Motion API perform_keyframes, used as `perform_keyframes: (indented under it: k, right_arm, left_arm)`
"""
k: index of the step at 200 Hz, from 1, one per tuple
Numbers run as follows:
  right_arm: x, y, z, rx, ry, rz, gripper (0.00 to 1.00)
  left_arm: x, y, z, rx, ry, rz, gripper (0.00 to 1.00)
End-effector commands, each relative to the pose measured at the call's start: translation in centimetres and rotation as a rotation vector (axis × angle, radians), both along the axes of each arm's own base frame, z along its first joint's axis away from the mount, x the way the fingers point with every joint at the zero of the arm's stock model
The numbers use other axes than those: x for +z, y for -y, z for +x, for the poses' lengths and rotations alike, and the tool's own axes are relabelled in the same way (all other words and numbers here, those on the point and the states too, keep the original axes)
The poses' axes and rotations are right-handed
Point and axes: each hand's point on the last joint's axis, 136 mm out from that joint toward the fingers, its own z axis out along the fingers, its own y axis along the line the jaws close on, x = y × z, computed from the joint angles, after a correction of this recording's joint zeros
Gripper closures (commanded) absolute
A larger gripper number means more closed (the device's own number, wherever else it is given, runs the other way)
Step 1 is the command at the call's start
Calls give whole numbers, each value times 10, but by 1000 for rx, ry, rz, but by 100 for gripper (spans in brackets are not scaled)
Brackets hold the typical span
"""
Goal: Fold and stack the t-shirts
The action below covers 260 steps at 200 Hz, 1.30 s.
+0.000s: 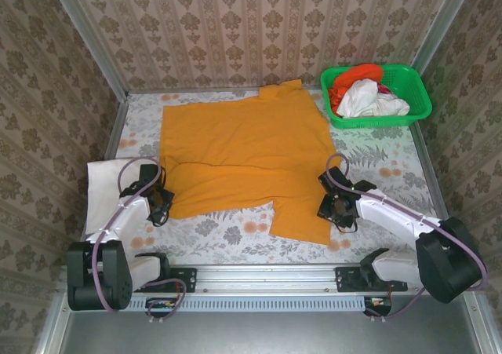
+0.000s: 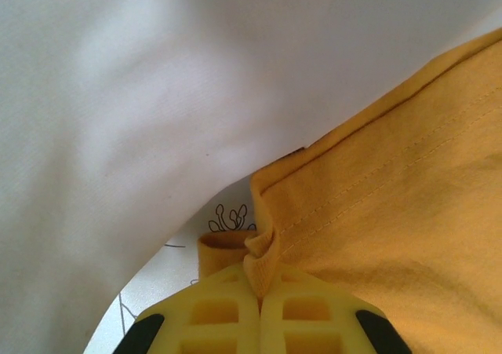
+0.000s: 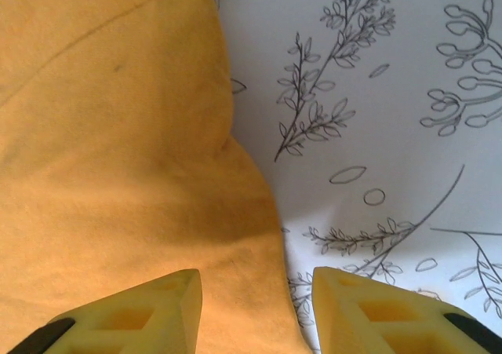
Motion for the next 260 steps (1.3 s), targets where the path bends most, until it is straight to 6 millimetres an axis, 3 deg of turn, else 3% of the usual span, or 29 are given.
perform_keyframes:
  k: [1, 69, 130, 160, 194, 223, 260]
  right_arm:
    - [2, -5, 12, 25, 22, 28, 60]
    - [-1, -1, 31, 39, 28, 21, 61]
    - [-6, -2, 37, 74, 6, 11, 61]
    - [-16, -1, 30, 68, -41, 7, 74]
    - [-8, 3, 25, 57, -35, -5, 91]
    - [-2, 6, 20, 51, -22, -4, 55]
    - [-8, 1, 6, 44, -43, 44, 60]
  left_arm:
    - [-5, -1, -4, -7, -23, 1, 100]
    - [-7, 1, 2, -13, -15, -12, 100]
    - [-10, 2, 2, -20, -18, -15, 100]
    - [-8, 1, 4, -23, -14, -11, 100]
    - [-7, 1, 4, -22, -13, -11, 100]
    - [-8, 1, 5, -21, -11, -13, 100]
    - [-7, 1, 6, -23, -8, -14, 100]
